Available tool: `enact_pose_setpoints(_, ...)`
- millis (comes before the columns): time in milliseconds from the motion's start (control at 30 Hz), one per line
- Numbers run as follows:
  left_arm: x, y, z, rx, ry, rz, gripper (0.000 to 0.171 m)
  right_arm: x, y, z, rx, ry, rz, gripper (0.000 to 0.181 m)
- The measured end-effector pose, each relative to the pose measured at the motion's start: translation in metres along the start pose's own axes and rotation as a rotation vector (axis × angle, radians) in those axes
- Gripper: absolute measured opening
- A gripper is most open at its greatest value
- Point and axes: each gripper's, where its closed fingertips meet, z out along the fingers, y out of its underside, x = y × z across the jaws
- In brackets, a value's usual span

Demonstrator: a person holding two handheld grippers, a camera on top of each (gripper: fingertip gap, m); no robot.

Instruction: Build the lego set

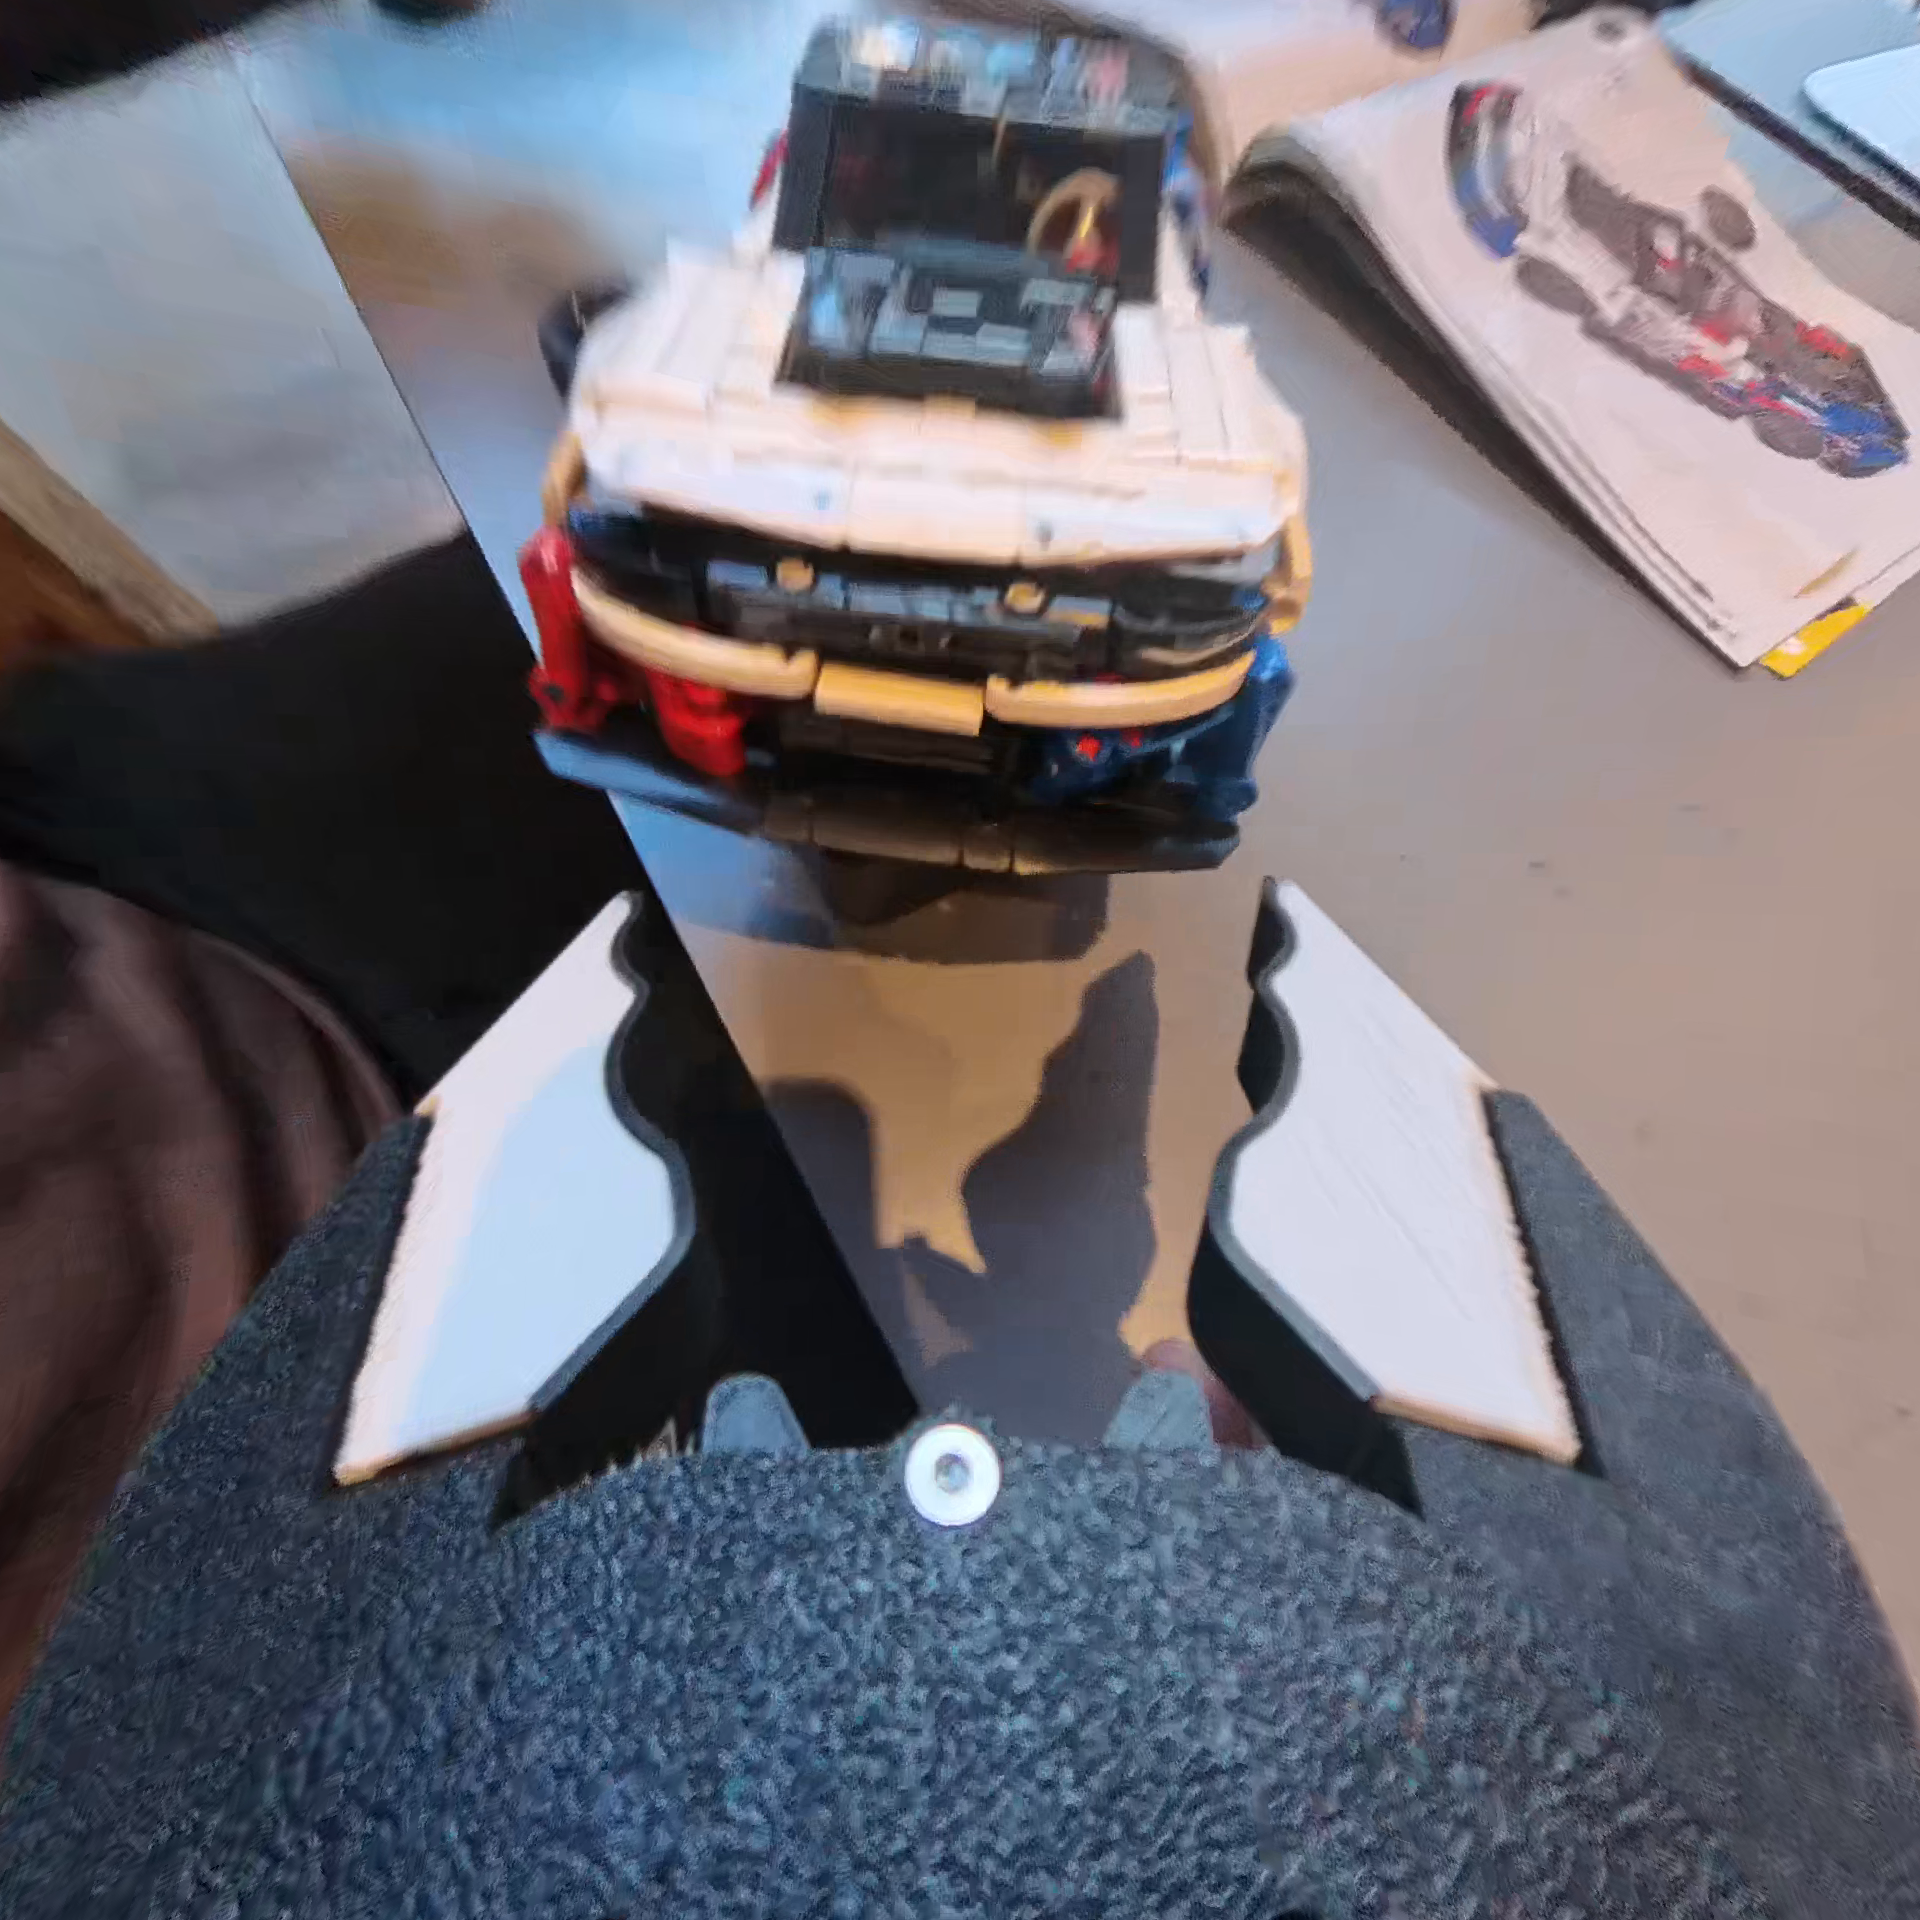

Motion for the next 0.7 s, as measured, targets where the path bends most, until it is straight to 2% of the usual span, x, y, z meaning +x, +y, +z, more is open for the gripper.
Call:
enact_pose_setpoints(100,0.004,0.007,0.010,-0.050,0.020,0.001,0.066,0.010,0.014,0.010,-0.080,0.013,-0.198,0.104)
enact_pose_setpoints(167,0.005,0.015,0.017,-0.095,0.024,0.004,0.066,0.014,0.017,0.015,-0.110,-0.058,-0.263,0.100)
enact_pose_setpoints(333,0.022,0.028,0.025,-0.149,0.118,-0.060,0.068,0.008,0.013,0.035,-0.125,-0.222,-0.290,0.107)
enact_pose_setpoints(433,0.021,0.031,0.023,-0.141,0.108,-0.080,0.065,0.005,0.009,0.049,-0.112,-0.240,-0.259,0.110)
enact_pose_setpoints(467,0.024,0.032,0.021,-0.144,0.119,-0.084,0.058,0.005,0.007,0.053,-0.093,-0.247,-0.235,0.108)
enact_pose_setpoints(600,0.029,0.040,0.014,-0.146,0.112,-0.083,0.060,0.003,0.001,0.057,-0.055,-0.288,-0.180,0.090)
enact_pose_setpoints(700,0.053,0.041,0.009,-0.143,0.242,-0.116,0.037,0.004,0.002,0.053,-0.046,-0.281,-0.184,0.042)
